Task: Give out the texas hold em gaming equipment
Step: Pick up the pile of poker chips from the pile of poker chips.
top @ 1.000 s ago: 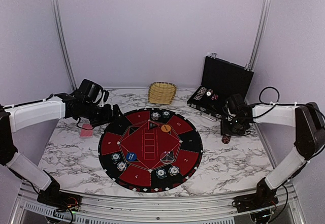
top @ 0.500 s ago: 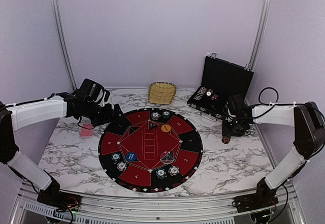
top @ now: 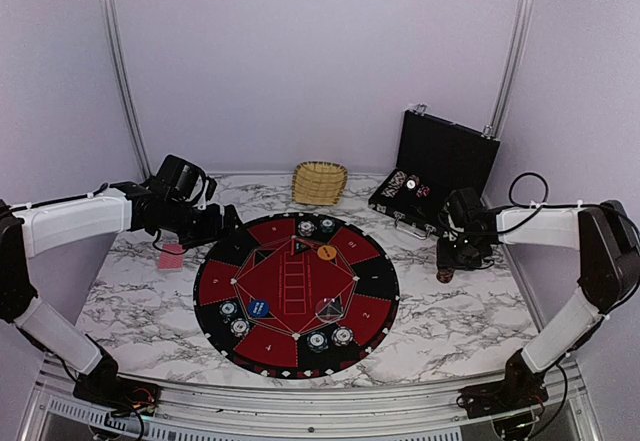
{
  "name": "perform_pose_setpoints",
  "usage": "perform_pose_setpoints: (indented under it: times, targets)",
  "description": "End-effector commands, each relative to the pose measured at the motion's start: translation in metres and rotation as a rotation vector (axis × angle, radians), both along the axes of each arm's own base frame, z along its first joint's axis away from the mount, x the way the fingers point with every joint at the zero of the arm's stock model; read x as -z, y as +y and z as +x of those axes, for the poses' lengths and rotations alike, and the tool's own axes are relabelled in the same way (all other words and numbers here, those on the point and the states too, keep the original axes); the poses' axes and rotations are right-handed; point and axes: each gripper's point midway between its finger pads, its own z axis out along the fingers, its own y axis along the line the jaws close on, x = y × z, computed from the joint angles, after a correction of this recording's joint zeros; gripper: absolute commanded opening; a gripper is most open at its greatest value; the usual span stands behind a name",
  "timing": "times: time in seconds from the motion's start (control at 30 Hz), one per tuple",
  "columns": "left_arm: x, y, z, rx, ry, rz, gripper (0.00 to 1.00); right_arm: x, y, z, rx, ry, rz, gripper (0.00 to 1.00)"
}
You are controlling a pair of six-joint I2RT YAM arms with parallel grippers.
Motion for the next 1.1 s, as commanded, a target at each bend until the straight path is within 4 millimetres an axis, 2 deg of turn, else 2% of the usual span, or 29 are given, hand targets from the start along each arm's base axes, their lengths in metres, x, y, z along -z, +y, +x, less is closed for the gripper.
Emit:
perform_pose_setpoints:
  times: [0.0, 0.53, 1.07]
  targets:
    - [-0.003, 0.000, 0.000, 0.006, 0.005, 0.014, 0.99, 0.000, -0.002, 0.004, 0.012, -0.011, 0.004, 0.48]
    - [-0.004, -0.001, -0.001, 0.006, 0.004, 0.008, 0.99, -0.011, -0.004, 0.004, 0.012, -0.020, -0.003, 0.33]
    - [-0.003, 0.000, 0.000, 0.003, 0.004, 0.015, 0.99, -0.039, -0.003, 0.011, 0.000, -0.057, -0.007, 0.31]
